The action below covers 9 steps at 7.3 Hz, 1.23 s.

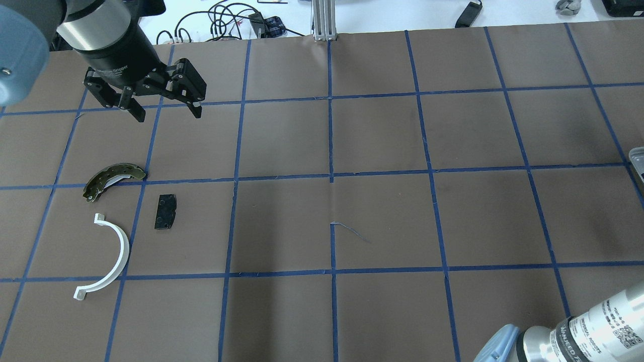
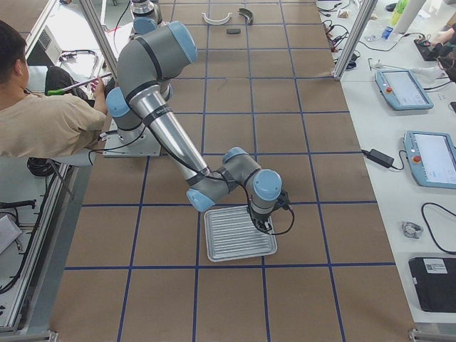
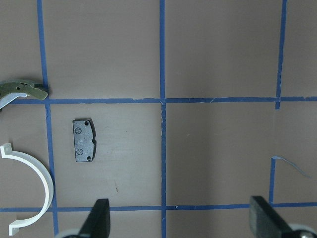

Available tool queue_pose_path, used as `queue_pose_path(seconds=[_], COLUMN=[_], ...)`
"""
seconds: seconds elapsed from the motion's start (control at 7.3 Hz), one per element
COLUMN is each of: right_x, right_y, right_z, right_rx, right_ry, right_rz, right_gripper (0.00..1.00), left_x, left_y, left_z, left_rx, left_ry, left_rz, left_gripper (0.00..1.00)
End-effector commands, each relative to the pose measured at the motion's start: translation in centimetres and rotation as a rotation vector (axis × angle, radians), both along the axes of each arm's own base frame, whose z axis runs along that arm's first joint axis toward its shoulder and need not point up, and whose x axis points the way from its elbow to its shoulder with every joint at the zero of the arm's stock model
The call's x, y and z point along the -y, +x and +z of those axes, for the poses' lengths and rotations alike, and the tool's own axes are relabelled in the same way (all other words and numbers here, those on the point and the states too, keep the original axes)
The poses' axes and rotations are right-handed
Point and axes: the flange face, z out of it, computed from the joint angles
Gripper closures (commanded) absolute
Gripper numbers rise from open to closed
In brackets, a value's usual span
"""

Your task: Place bearing gear from tray to pile

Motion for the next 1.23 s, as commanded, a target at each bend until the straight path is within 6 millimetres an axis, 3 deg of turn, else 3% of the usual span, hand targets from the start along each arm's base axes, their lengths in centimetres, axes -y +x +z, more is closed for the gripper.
queue_pose_path(seconds=[0.0,0.14,0.27,0.41,0.68,1.1], right_x=[2.3,4.0,5.3,6.3,6.6,3.3], right_y=[7.3,13.9,21.9,29.7,41.8,63.1], right_z=[5.5,8.4,11.9,13.6,13.2,10.4], right_rx=[-0.004,0.012,0.003,-0.001,-0.011,0.006], right_ry=[-0.006,0.013,0.007,0.000,0.018,-0.030], right_rz=[0.013,0.010,-0.046,-0.130,-0.287,-0.484], right_gripper=[0.85,0.85,0.85,0.85,0.86,0.86], left_x=[0.0,0.0,0.0,0.0,0.0,0.0], left_y=[0.0,0.0,0.0,0.0,0.0,0.0], left_z=[-0.1,-0.1,-0.1,-0.1,-0.1,-0.3], left_rx=[0.001,0.001,0.001,0.001,-0.001,-0.001], left_ry=[0.002,0.002,0.002,0.002,0.002,0.005], left_rz=[0.000,0.000,0.000,0.000,0.002,0.002], left_gripper=[0.00,0.00,0.00,0.00,0.00,0.00])
